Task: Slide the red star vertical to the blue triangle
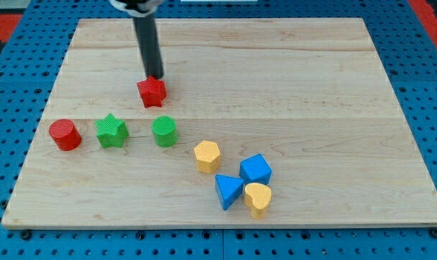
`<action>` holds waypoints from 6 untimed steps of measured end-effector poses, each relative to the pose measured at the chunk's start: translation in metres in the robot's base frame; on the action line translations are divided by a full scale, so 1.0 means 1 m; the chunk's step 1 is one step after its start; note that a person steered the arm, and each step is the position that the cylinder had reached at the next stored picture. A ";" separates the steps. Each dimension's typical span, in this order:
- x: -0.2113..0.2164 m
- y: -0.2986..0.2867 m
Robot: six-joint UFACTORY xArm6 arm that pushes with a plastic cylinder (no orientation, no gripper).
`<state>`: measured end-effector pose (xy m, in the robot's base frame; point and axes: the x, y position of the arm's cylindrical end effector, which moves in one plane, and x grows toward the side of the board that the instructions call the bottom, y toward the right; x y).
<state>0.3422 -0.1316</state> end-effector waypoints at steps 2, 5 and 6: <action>0.066 -0.017; 0.019 0.028; 0.026 0.053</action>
